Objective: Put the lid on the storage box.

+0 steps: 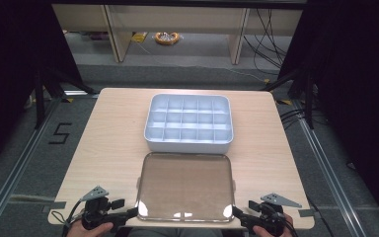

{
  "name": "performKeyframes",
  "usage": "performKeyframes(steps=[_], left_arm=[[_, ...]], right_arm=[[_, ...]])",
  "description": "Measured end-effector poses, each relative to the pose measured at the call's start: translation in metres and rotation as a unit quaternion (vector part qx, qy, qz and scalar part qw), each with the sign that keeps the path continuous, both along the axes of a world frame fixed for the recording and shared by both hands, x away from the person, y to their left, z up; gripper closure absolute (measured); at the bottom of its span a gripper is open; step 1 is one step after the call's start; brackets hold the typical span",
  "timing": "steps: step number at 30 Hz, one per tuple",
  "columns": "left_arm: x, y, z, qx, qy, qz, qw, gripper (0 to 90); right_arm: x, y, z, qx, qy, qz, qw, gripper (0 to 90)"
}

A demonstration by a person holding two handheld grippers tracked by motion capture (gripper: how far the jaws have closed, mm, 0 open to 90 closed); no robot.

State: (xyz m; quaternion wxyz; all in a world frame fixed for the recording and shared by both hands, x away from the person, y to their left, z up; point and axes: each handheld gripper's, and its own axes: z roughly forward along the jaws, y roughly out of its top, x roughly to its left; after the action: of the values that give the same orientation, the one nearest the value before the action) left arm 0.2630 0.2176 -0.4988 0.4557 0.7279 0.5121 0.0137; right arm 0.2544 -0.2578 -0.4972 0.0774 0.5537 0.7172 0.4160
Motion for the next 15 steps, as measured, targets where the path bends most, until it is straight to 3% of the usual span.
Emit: performKeyframes(steps=[15], left_arm=[[0.0000, -0.0001, -0.0001, -0.008, 0.003, -0.001, 1.0000, 26.6]], right_arm=[[0.0003, 0.0004, -0.0002, 0.005, 0.002, 0.001, 1.0000, 26.8]])
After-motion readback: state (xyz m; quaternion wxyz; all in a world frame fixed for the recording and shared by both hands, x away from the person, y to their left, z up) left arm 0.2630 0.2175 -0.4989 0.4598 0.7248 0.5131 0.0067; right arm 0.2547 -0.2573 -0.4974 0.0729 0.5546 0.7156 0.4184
